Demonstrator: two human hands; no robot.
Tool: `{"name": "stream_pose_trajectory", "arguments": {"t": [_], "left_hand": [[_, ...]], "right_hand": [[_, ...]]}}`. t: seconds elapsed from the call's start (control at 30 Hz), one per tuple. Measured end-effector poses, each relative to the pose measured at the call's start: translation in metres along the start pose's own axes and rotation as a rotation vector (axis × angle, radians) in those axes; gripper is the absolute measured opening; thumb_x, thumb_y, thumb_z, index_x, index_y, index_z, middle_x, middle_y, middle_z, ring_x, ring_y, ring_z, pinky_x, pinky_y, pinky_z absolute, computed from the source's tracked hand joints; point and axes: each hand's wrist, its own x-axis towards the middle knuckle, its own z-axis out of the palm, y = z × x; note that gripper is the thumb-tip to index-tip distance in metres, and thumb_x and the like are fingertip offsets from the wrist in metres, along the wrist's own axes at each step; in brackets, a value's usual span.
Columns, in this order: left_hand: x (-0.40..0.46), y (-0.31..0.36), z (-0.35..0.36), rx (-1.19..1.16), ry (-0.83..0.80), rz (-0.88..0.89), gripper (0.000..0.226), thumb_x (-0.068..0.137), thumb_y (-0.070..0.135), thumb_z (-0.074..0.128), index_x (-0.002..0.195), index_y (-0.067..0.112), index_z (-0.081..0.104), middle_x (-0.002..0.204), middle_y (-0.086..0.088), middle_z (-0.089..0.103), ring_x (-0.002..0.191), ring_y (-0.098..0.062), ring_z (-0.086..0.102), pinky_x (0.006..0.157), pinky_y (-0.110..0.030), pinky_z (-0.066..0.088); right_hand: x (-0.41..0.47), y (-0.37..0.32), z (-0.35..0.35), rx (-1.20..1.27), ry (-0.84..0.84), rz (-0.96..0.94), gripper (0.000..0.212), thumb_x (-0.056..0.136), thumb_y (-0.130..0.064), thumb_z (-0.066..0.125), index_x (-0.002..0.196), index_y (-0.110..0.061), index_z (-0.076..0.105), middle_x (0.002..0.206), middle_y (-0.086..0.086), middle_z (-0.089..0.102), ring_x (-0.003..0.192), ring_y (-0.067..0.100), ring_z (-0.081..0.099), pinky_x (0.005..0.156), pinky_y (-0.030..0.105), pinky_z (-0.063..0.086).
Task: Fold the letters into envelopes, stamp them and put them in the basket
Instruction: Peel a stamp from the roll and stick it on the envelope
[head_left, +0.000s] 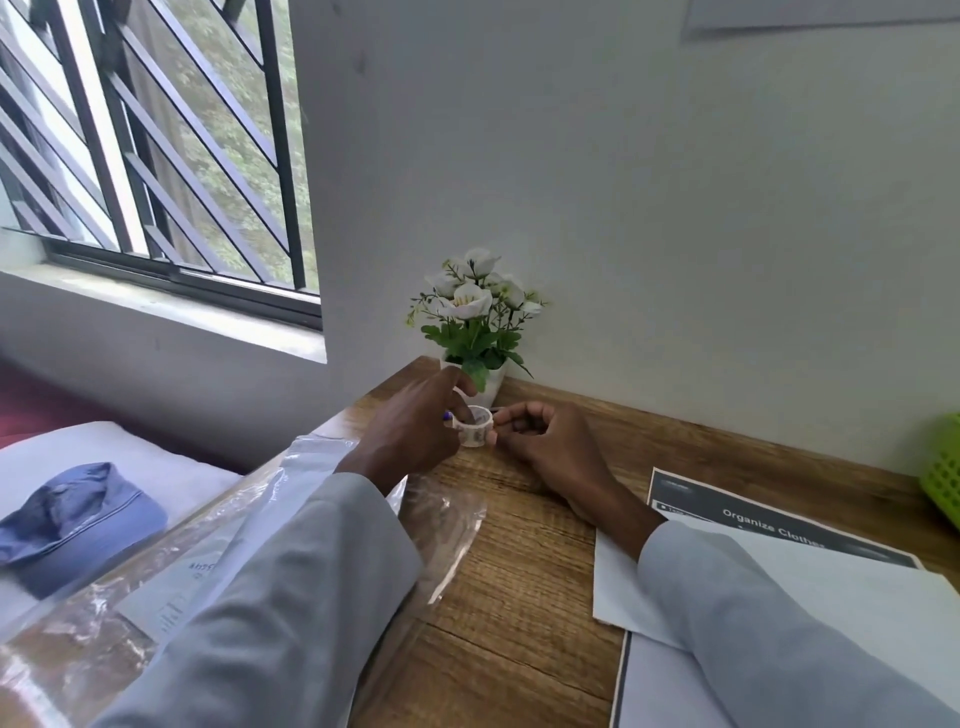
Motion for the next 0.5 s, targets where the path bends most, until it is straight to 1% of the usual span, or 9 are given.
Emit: {"name": "stream_pose_trajectory", "arguments": {"t": [0.07,0.13,0.27,0.4,0.5], "left_hand": [[0.0001,0.0001,-0.0004,-0.007,-0.001,0.006,0.049,0.075,0.007,0.077,0.116,0.021,0.053,0.099,0.012,0.071,0.082,-0.012,0.053,0.074,-0.033,0.051],[0.0004,-0.0005,-0.0007,-0.016,-0.008,0.010,0.048,0.074,0.006,0.077,0.114,0.021,0.054,0.097,0.012,0.070,0.080,-0.011,0.053,0.072,-0.031,0.050],[0.0022,-0.0031,-0.0005,-0.026,-0.020,0.009,0.043,0.073,0.004,0.076,0.107,0.023,0.057,0.092,0.015,0.069,0.075,-0.003,0.050,0.062,-0.021,0.040],[0.0037,-0.0060,0.0000,-0.047,-0.034,0.011,0.039,0.072,0.005,0.078,0.102,0.024,0.061,0.090,0.016,0.067,0.077,-0.003,0.054,0.059,-0.016,0.038],[0.0053,-0.0074,0.0015,-0.057,-0.020,0.015,0.033,0.072,0.009,0.079,0.096,0.026,0.064,0.086,0.019,0.066,0.074,0.001,0.055,0.059,-0.017,0.039]], "right_hand": [[0.0002,0.0014,0.0005,0.006,0.007,-0.002,0.018,0.074,-0.020,0.083,0.090,-0.016,0.076,0.086,0.003,0.076,0.078,0.016,0.069,0.070,0.033,0.056],[0.0002,0.0015,0.0007,0.003,0.013,-0.007,0.017,0.074,-0.021,0.084,0.089,-0.016,0.076,0.085,0.004,0.076,0.076,0.014,0.067,0.068,0.030,0.055],[0.0001,0.0006,0.0003,0.024,0.018,0.003,0.021,0.074,-0.022,0.084,0.092,-0.015,0.076,0.086,0.003,0.076,0.073,0.011,0.067,0.063,0.026,0.055],[-0.0001,0.0013,-0.0003,0.017,0.029,-0.011,0.016,0.081,-0.020,0.078,0.096,-0.015,0.076,0.084,0.003,0.076,0.066,0.006,0.063,0.058,0.021,0.048],[-0.0011,0.0011,-0.0011,0.023,0.029,-0.032,0.013,0.084,-0.016,0.074,0.097,-0.016,0.077,0.082,0.001,0.075,0.062,0.003,0.061,0.057,0.021,0.047]]}}
